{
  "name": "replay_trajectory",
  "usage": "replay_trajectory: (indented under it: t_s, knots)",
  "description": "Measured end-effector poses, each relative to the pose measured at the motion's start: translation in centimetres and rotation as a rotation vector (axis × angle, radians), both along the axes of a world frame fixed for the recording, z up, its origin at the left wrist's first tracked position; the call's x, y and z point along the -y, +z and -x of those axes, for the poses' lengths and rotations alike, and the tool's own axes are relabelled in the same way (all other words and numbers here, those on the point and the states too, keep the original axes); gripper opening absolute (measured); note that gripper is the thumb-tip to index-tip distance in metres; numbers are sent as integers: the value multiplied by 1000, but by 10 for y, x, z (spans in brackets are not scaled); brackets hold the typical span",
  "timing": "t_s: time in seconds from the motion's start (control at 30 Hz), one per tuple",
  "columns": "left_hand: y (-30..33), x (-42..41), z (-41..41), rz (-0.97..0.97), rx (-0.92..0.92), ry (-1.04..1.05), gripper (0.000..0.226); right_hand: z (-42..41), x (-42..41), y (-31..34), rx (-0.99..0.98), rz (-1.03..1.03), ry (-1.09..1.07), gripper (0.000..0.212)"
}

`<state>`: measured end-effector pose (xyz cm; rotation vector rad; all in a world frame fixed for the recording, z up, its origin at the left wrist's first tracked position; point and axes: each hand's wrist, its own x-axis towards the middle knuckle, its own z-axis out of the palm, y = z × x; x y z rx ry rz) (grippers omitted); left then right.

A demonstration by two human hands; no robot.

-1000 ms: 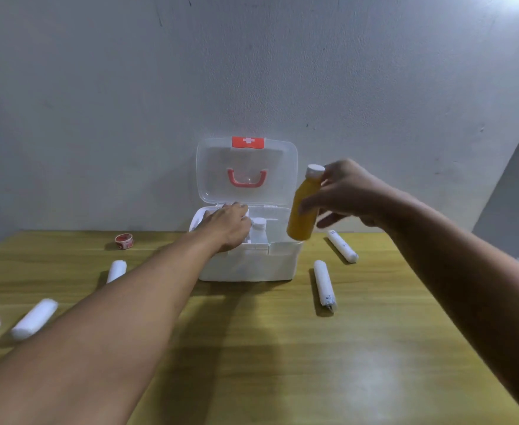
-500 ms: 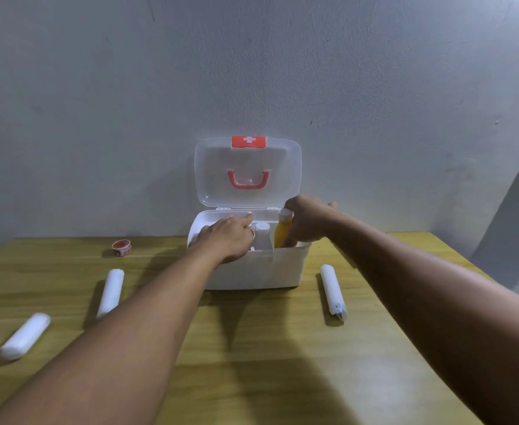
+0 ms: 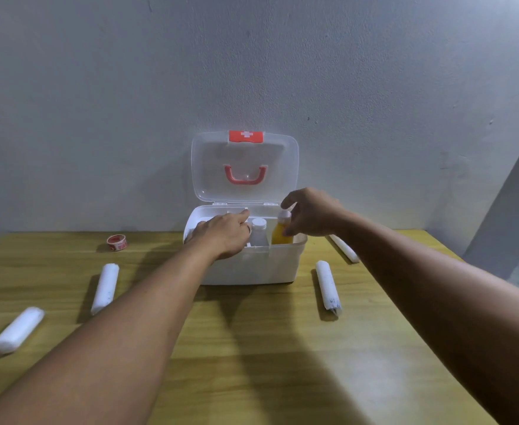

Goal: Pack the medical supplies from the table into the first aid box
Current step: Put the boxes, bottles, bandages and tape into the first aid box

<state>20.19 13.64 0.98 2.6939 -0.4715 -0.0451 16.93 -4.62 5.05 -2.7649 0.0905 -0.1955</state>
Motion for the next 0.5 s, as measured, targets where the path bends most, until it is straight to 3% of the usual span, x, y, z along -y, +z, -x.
replay_trajectory:
  t_s: [0.2, 0.37, 0.5]
  knots:
    - [0, 0, -1, -17, -3, 6, 56, 10, 11, 3, 37, -53, 26, 42]
    - [1, -1, 1, -18, 12, -18, 55, 29, 38, 4, 134, -75, -129, 30]
    - [7, 4, 4, -72, 20, -61, 53, 49, 39, -12, -88, -160, -219, 19]
